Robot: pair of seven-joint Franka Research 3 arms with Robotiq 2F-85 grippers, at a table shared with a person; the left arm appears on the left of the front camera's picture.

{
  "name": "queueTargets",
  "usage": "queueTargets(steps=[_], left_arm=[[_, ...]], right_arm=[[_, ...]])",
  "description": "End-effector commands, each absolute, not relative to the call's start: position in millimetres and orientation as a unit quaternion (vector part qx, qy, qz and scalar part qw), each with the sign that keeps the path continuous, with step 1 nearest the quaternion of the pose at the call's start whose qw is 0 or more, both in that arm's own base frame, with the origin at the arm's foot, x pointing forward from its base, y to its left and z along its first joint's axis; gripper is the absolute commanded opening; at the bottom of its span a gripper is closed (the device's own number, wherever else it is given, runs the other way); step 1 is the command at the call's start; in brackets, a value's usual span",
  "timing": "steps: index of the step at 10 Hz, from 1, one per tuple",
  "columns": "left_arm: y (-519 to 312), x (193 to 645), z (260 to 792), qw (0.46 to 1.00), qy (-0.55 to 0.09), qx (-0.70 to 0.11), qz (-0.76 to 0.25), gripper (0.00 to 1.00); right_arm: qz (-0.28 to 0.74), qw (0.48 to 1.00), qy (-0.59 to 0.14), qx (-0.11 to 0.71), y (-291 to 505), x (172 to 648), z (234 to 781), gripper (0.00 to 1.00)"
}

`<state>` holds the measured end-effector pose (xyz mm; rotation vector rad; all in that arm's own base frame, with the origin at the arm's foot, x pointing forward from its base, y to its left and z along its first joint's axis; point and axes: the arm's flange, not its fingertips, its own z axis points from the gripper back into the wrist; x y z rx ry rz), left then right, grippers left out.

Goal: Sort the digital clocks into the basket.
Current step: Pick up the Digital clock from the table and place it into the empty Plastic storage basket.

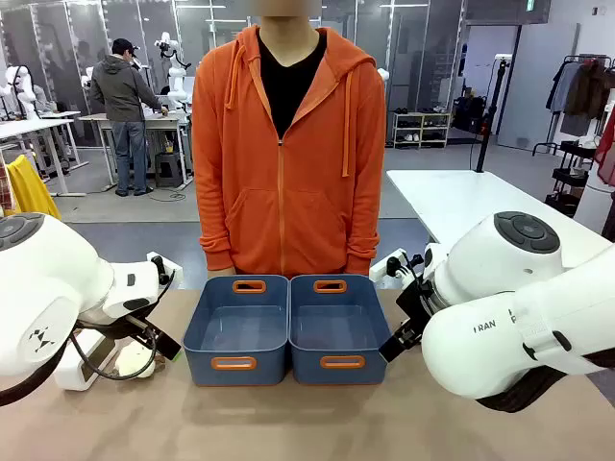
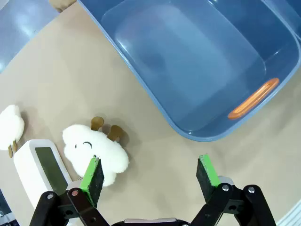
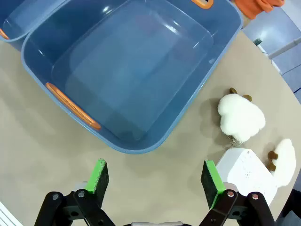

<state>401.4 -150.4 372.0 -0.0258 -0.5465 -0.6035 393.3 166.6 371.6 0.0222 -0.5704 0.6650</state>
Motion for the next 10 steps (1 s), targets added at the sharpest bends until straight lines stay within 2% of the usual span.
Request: queueTargets(steps=[1,8,9,10], left_arm=[[-151,401,372,0.918,-0.266,-0.013,-0.294,1.0],[-151,401,372,0.918,-0.266,-0.013,-0.294,1.0],[-141,406,394,0.901,-0.258,0.036,-0.347,1.0],[-125,407,419,0.897,-0.254,-0.01,-0.361,1.0]], right_arm=[[0.322,0.906,-0.276,0.011,167,393,372,1.0],[0.323,0.905,-0.276,0.01,167,393,372,1.0],[0.333,0.902,-0.272,0.046,154,392,400,1.0],[0.357,0.889,-0.279,0.063,138,391,423,1.0]])
